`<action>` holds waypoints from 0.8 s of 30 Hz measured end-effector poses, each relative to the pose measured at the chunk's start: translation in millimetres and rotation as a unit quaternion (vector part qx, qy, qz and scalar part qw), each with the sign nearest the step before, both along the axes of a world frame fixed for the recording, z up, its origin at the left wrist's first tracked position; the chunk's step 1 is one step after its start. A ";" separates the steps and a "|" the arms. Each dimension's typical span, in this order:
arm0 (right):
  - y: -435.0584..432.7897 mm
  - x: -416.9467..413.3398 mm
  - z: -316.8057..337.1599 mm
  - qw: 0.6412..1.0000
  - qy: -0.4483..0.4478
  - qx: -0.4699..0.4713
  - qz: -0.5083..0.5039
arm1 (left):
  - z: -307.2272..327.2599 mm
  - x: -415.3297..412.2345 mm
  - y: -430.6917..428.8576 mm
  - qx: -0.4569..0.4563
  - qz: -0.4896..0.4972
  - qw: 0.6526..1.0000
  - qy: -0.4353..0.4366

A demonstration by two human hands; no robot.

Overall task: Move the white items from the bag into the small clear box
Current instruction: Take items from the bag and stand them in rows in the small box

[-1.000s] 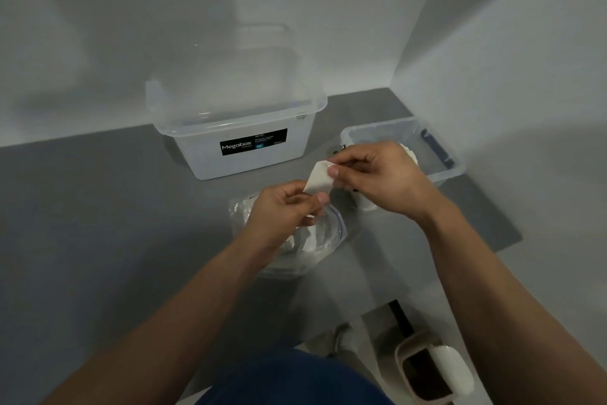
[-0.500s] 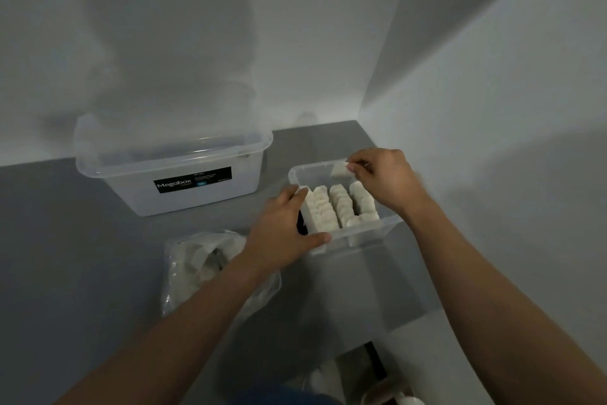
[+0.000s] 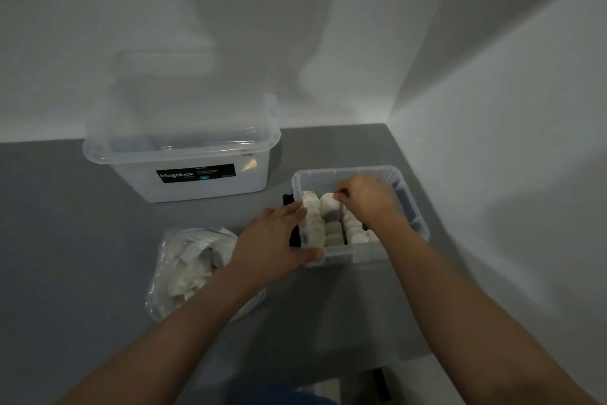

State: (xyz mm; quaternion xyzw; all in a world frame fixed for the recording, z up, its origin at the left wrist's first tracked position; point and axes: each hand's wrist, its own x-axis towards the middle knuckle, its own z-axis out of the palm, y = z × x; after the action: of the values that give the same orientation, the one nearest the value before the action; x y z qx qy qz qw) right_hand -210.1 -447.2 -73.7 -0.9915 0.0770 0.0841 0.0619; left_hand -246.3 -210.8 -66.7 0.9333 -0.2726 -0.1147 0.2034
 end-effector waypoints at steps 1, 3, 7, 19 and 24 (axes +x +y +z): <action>1.4 1.1 -2.9 1.000 -0.004 -0.013 -0.001 | 1.7 -0.6 -0.3 0.002 0.003 1.000 -0.002; 4.2 1.5 -5.8 1.000 -0.013 -0.025 -0.008 | 2.5 -0.8 -0.7 0.002 0.007 1.000 -0.004; 7.3 -3.3 -0.1 0.999 -0.035 -0.005 -0.036 | 0.1 -0.2 1.5 0.006 0.000 1.000 -0.009; 144.1 -95.5 32.2 0.892 -0.290 0.347 0.002 | -27.8 -10.5 108.7 -0.146 0.101 0.974 -0.137; 211.8 -94.5 -8.4 0.951 -0.092 0.241 0.172 | -50.9 2.8 175.1 -0.073 0.132 0.967 -0.207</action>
State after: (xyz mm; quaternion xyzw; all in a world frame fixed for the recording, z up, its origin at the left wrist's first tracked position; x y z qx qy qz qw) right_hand -304.6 -235.3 -82.1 -0.9489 -0.1228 0.0176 0.2902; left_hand -243.5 -35.7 -117.6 0.9471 -0.1907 0.1290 0.2238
